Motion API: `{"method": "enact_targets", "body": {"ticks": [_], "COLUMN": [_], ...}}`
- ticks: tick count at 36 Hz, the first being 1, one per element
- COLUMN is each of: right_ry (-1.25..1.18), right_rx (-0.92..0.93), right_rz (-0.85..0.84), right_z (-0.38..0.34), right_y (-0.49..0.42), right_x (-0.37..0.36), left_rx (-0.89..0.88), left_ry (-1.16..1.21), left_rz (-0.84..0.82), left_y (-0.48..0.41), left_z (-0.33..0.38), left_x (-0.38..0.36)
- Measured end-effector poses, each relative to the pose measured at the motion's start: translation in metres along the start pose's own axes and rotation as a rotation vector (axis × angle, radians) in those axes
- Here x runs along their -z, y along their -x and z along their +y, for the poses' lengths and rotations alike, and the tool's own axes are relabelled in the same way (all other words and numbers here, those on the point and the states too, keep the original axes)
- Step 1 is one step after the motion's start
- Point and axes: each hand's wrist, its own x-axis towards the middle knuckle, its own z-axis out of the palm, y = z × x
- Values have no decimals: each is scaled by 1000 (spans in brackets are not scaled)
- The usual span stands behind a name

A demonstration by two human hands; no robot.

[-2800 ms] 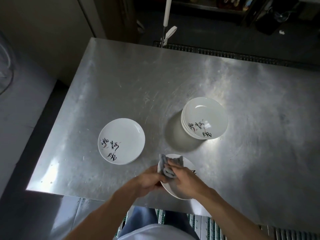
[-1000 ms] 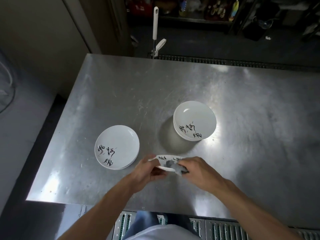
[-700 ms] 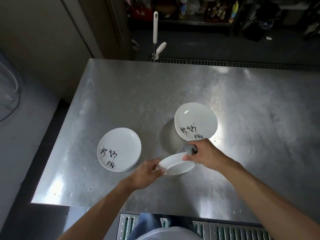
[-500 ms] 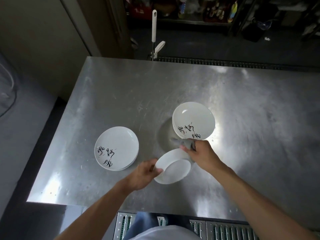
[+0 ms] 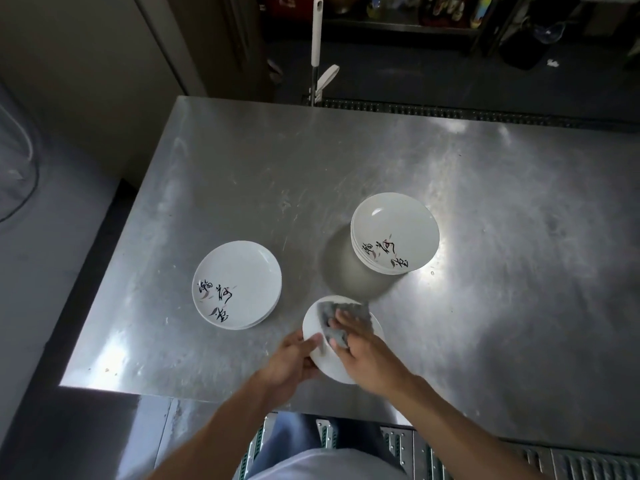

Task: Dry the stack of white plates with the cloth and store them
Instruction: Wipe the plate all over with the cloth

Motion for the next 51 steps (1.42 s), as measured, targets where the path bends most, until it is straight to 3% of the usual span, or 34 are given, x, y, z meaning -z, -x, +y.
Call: {"method": "enact_targets", "body": {"ticks": [5, 14, 18, 24, 26, 29, 31, 35, 36, 39, 40, 43, 47, 51], "right_ry": [85, 197, 157, 88, 91, -67, -141, -65, -42, -49, -42, 49, 26, 63], "right_rx": [171, -147, -4, 186, 111, -202, -273, 92, 117, -124, -84, 237, 61, 312], "right_rz": [-134, -72, -45, -146, -122, 24, 90, -26, -38, 120, 131, -69, 75, -88], "right_z": [10, -3, -13, 11, 22, 14, 0, -17, -14, -12, -14, -16, -10, -17], "right_y": [26, -21, -22, 20, 24, 7, -8, -14, -16, -26, -27, -19, -26, -18], "right_x": [11, 12, 0, 11, 16, 22, 22, 14, 13, 21, 22, 18, 25, 17], "left_rx": [-9, 18, -9, -39, -44, -46, -58, -65, -62, -62, -61, -52, -47, -20], "left_ry": [11, 30, 28, 15, 10, -38, -96, -121, -117, -114, -117, -111, -125, -141], "left_rz": [42, 32, -35, -54, -51, -56, -66, -81, -86, -92, -98, -113, -146, -154], "left_y": [-8, -2, -1, -3, -3, -2, -1, 0, 0, -1, -1, -1, -2, -2], "left_z": [7, -2, 2, 4, 6, 9, 12, 21, 23, 27, 28, 28, 29, 29], "left_x": [9, 9, 9, 14, 12, 11, 8, 2, 2, 2, 2, 5, 9, 13]}}
